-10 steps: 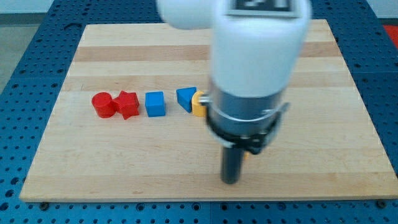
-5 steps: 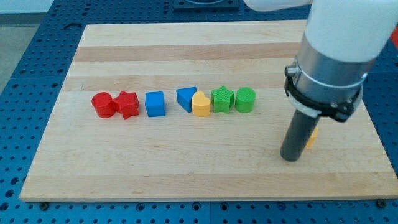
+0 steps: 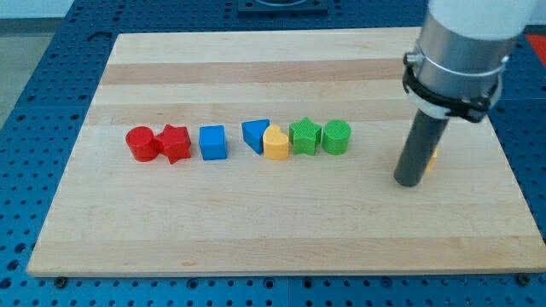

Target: Place the yellow hexagon to the right of the green circle

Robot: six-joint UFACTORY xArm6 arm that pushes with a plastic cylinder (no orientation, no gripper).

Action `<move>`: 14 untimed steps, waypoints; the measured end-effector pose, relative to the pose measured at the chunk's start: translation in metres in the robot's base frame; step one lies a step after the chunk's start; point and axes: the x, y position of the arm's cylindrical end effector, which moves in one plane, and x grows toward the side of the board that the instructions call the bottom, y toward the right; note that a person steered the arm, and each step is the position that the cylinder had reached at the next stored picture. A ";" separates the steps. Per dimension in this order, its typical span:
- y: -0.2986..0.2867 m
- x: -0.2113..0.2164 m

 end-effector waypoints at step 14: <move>0.004 -0.072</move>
